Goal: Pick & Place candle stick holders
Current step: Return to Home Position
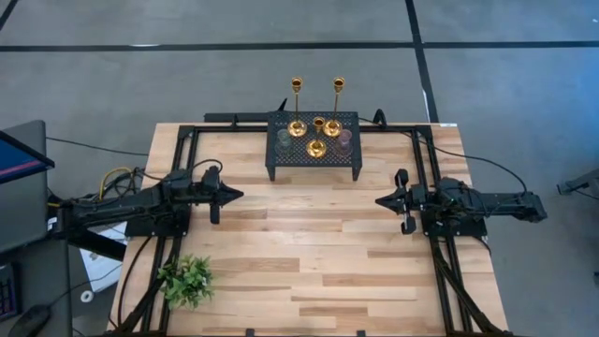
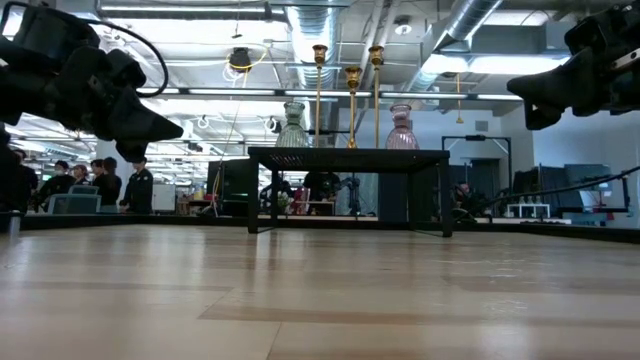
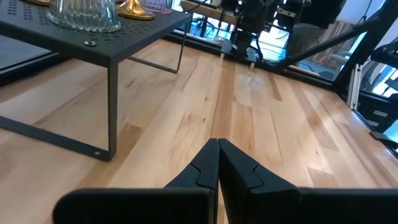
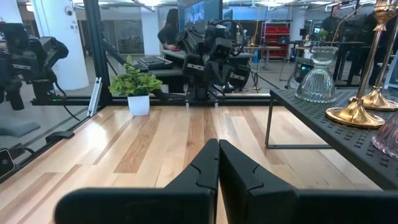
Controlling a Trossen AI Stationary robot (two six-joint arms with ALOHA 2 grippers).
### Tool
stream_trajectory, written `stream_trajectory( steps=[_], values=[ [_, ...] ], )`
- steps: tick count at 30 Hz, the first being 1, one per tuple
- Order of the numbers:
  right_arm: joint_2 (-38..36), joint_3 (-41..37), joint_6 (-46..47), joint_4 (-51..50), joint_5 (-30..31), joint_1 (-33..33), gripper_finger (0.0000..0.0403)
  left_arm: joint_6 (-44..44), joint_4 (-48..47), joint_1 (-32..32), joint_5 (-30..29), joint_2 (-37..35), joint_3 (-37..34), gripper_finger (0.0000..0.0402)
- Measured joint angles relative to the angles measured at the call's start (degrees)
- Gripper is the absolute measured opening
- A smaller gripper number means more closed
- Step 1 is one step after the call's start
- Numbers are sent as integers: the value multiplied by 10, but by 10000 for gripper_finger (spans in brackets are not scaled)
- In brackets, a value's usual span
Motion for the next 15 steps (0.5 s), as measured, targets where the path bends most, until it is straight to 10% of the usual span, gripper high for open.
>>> stream_trajectory(
  steps=[15],
  values=[
    [0, 0, 0, 0, 0, 0, 0, 0, 6, 0, 0, 0, 0, 6]
  ],
)
